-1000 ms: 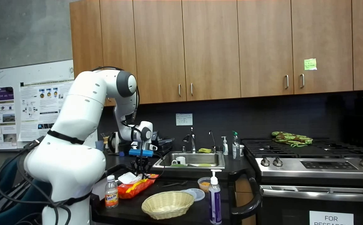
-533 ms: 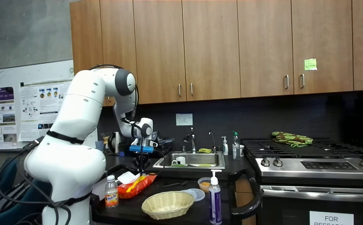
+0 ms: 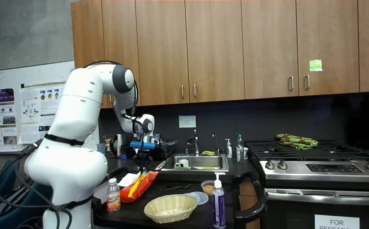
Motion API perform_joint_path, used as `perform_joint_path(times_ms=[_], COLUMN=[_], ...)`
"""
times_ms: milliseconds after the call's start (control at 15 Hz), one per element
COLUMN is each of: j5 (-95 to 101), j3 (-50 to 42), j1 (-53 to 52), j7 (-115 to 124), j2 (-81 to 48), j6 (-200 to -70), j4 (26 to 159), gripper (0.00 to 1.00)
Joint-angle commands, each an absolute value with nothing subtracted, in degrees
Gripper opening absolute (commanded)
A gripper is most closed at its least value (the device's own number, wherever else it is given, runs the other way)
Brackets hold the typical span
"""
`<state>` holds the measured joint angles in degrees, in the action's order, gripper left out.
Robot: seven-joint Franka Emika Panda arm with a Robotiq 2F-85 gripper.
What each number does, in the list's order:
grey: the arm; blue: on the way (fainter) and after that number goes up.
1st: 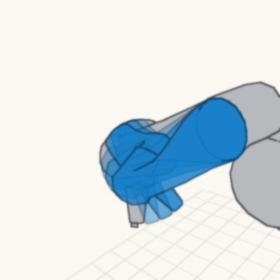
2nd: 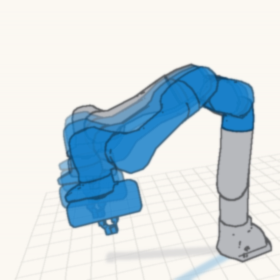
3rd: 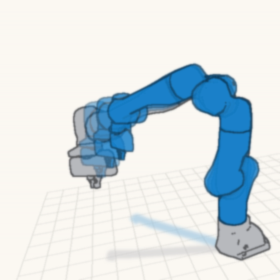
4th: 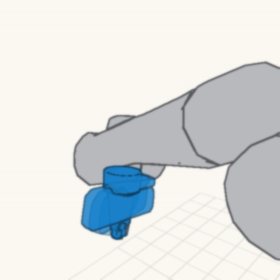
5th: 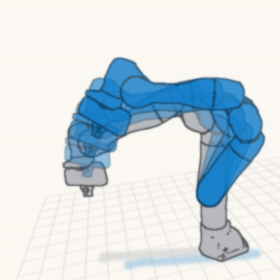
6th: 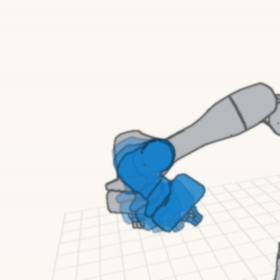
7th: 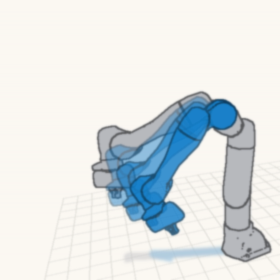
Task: Pick up one wet wipe from the orange packet of wet wipes and wipe the kitchen counter
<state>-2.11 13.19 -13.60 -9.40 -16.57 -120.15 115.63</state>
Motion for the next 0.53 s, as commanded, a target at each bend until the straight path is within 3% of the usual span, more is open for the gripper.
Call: perform_joint_path(times_ms=[0, 133, 200, 267, 333, 400, 467], j5=[-2.9, -3.35, -3.59, -3.35, -3.05, -3.18, -3.37], j3=[13.69, 13.76, 13.84, 13.85, 13.87, 13.97, 14.1], j1=[-13.23, -13.24, -13.24, -13.33, -13.45, -13.44, -13.42], j7=[-9.44, -9.5, -9.59, -9.67, -9.68, -9.82, -9.97], j2=[-14.15, -14.41, -14.36, -14.32, -14.25, -14.27, -14.38], j6=[-117.55, -117.1, -116.96, -116.88, -117.17, -116.99, -116.99], j4=[116.78, 116.85, 116.85, 116.91, 117.06, 117.03, 117.03], gripper=[0.32, 0.36, 0.19, 0.47, 0.07, 0.08, 0.45])
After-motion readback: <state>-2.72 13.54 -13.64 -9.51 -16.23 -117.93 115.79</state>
